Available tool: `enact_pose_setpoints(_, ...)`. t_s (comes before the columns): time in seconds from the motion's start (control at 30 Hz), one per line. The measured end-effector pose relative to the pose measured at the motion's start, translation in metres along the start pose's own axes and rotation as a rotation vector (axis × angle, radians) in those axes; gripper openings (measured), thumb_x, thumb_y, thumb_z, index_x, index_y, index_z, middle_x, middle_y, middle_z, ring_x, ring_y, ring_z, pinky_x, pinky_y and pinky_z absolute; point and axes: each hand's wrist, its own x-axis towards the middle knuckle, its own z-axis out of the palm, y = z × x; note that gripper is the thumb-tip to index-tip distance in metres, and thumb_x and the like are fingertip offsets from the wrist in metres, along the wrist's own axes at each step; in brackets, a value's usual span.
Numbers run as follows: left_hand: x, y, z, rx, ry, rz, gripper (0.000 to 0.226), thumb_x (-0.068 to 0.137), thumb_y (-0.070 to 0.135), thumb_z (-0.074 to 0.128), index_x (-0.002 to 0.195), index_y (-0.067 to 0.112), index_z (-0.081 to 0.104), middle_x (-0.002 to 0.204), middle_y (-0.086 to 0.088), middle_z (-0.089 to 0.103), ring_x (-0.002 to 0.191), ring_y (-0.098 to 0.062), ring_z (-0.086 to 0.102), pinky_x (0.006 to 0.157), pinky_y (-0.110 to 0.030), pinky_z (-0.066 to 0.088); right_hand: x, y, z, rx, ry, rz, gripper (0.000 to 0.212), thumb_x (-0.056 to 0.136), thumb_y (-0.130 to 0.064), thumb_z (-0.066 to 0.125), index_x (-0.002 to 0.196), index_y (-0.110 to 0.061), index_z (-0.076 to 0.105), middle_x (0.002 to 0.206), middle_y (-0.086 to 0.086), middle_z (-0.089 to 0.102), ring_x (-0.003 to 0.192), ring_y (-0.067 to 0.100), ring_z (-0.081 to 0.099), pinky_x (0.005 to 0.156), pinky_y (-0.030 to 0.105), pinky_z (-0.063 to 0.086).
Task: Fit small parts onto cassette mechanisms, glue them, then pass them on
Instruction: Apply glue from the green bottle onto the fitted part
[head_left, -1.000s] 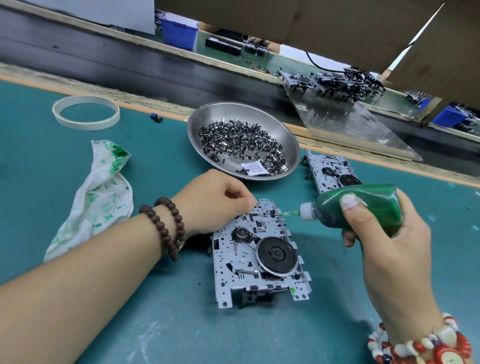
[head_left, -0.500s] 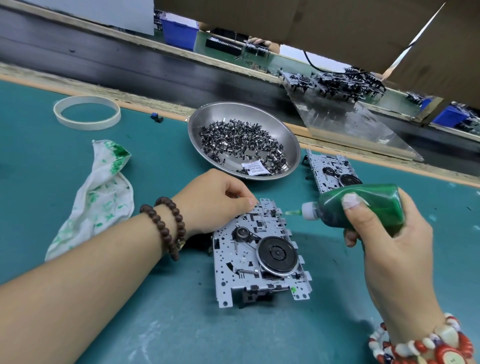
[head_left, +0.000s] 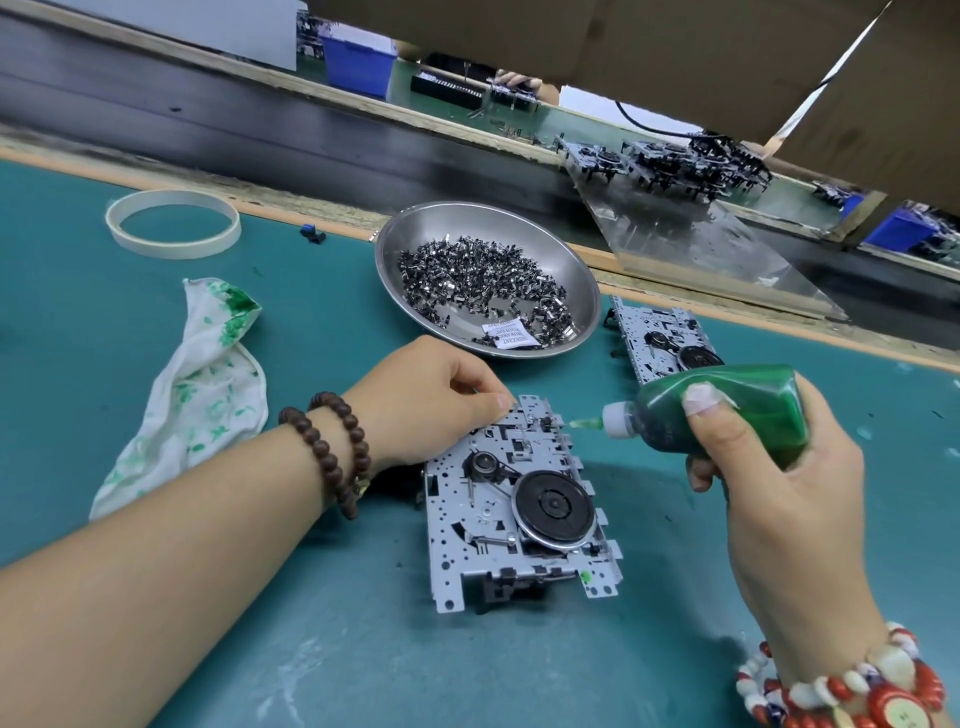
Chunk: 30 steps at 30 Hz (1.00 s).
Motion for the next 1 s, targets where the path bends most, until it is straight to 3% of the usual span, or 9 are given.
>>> enact_pose_setpoints(0.1,0.0,0.0,0.0,0.005,-0.004,0.006,0.013,0.085,0.029,0.064,0.077,0.024,0.073,0.074,0.012,0.07,0.061,0.004,0.057,0.062,-0.009,0.045,0.0,-0.001,-0.001,0.048,0.009,0.014,0.01,0.072,-0.04,0.065,0.075,-0.03,0.063,0.068,-0.004,0.064,0.05,0.009,0.049,0.046,0.018,0.042)
enact_pose_setpoints(0.23,-0.003,-0.001,0.002,0.021,0.04,0.062,0.016,0.085,0.029,0.063,0.071,0.03,0.068,0.074,0.015,0.069,0.066,0.003,0.059,0.062,-0.007,0.044,0.001,0.0,-0.001,0.299,0.052,0.118,0.006,0.077,-0.02,0.057,0.073,-0.019,0.061,0.065,-0.005,0.064,0.049,0.007,0.047,0.043,0.015,0.037)
enact_pose_setpoints(0.33,-0.005,-0.002,0.005,0.034,0.102,0.101,0.019,0.086,0.028,0.061,0.069,0.035,0.064,0.077,0.015,0.067,0.068,0.004,0.056,0.061,-0.004,0.04,-0.003,-0.002,0.003,0.434,-0.04,0.23,0.013,0.076,-0.019,0.054,0.069,-0.016,0.064,0.064,0.001,0.063,0.042,0.004,0.042,0.041,0.013,0.036)
enact_pose_setpoints(0.53,-0.003,-0.003,0.005,0.063,0.094,0.11,0.018,0.086,0.029,0.06,0.07,0.035,0.064,0.072,0.019,0.064,0.063,0.008,0.054,0.059,-0.002,0.039,-0.008,-0.004,0.013,0.343,-0.259,0.249,0.016,0.072,-0.02,0.056,0.064,-0.025,0.069,0.058,-0.002,0.061,0.046,0.006,0.051,0.04,0.014,0.039)
enact_pose_setpoints(1.0,-0.003,-0.004,0.005,0.083,0.097,0.126,0.02,0.086,0.032,0.06,0.067,0.035,0.063,0.068,0.021,0.063,0.061,0.01,0.053,0.058,0.0,0.037,-0.009,-0.002,0.018,0.231,-0.277,0.214,0.012,0.073,-0.023,0.06,0.072,-0.027,0.071,0.064,-0.002,0.066,0.05,0.007,0.053,0.044,0.016,0.044)
